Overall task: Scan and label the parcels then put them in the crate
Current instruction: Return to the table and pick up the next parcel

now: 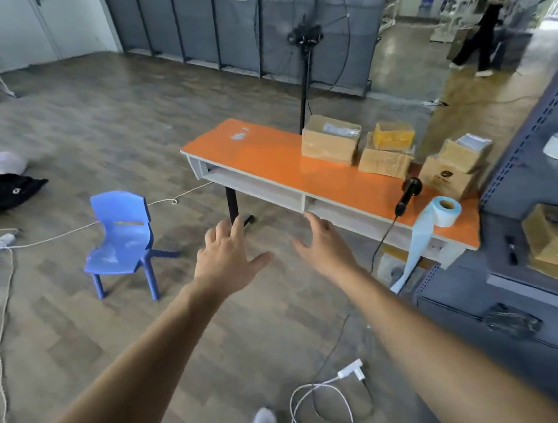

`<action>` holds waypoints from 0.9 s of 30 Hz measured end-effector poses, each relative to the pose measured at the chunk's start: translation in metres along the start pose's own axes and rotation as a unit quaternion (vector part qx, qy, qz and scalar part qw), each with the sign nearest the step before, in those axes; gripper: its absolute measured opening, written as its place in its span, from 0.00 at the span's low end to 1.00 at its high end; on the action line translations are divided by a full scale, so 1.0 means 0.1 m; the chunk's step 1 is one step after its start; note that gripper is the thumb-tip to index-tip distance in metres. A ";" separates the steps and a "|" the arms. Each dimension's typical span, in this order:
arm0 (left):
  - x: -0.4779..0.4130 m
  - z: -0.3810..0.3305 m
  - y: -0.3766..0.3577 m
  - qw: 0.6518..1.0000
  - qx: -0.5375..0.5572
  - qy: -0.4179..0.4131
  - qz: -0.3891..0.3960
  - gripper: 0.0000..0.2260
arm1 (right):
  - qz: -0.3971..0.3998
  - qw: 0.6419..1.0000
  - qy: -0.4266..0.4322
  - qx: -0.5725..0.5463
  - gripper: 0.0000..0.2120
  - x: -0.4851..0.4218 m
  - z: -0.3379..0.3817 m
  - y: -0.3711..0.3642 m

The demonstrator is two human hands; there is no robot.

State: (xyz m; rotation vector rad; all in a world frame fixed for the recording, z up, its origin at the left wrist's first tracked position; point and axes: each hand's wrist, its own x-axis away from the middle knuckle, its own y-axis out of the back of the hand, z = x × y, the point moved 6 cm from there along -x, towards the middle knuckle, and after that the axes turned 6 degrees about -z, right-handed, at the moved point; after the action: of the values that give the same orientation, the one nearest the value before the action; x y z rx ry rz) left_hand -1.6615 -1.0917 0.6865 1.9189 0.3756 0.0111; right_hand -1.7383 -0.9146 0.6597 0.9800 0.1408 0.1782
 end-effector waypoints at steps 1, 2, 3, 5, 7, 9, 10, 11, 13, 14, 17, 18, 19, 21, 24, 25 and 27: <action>-0.26 0.05 -0.03 1.000 -0.007 -0.006 0.006 0.35 | -0.004 1.000 -0.006 -0.004 0.33 -0.22 0.01 -0.03; -0.50 0.08 -0.04 1.000 -0.014 -0.012 0.014 0.34 | -0.006 1.000 -0.015 -0.011 0.34 -0.43 0.02 -0.05; -0.73 0.10 -0.06 0.999 -0.019 -0.015 0.022 0.34 | -0.010 1.000 -0.023 -0.018 0.34 -0.61 0.02 -0.07; -1.16 0.13 -0.09 0.999 -0.020 -0.020 0.029 0.35 | -0.026 0.999 -0.030 -0.033 0.33 -0.95 0.03 -0.06; -1.54 0.12 -0.14 0.999 -0.013 -0.029 0.038 0.36 | -0.036 0.997 -0.045 -0.042 0.33 -1.27 0.01 -0.02; -1.86 0.09 -0.21 0.998 -0.006 -0.038 0.046 0.39 | -0.041 0.996 -0.064 -0.044 0.33 -1.52 -0.02 0.03; -2.02 0.06 -0.24 0.998 -0.002 -0.045 0.046 0.40 | -0.045 0.996 -0.071 -0.043 0.33 -1.64 -0.05 0.05; -2.17 0.02 -0.28 0.998 0.002 -0.052 0.046 0.40 | -0.049 0.995 -0.079 -0.040 0.33 -1.77 -0.07 0.08; -2.50 -0.05 -0.37 0.997 0.013 -0.064 0.052 0.40 | -0.061 0.992 -0.098 -0.044 0.33 -2.02 -0.13 0.13; -2.66 -0.09 -0.42 0.996 0.019 -0.073 0.057 0.40 | -0.068 0.991 -0.105 -0.048 0.33 -2.14 -0.16 0.15; -3.15 -0.22 -0.62 0.991 0.029 -0.111 0.075 0.40 | -0.086 0.987 -0.130 -0.040 0.34 -2.52 -0.26 0.17; -3.33 -0.27 -0.70 0.989 0.032 -0.123 0.080 0.40 | -0.090 0.986 -0.139 -0.036 0.34 -2.66 -0.31 0.17; -3.50 -0.31 -0.78 0.987 0.034 -0.133 0.085 0.40 | -0.093 0.984 -0.148 -0.035 0.34 -2.79 -0.35 0.17; -3.84 -0.40 -0.92 0.984 0.030 -0.148 0.094 0.40 | -0.096 0.981 -0.167 -0.036 0.35 -3.06 -0.44 0.18; -4.37 -0.52 -1.13 0.977 0.031 -0.178 0.114 0.41 | -0.114 0.973 -0.198 -0.033 0.35 -3.50 -0.59 0.22; -4.55 -0.56 -1.19 0.974 0.033 -0.187 0.123 0.41 | -0.120 0.969 -0.212 -0.031 0.35 -3.64 -0.62 0.25; -4.86 -0.68 -1.30 0.968 0.038 -0.206 0.139 0.40 | -0.135 0.961 -0.238 -0.026 0.34 -3.86 -0.68 0.32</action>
State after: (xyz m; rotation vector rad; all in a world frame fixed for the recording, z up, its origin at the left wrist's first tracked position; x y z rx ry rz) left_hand -2.1683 -1.1166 0.6760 1.9767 -0.1745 -0.2172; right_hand -2.1314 -0.9240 0.6636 0.9162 -0.1729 -0.3043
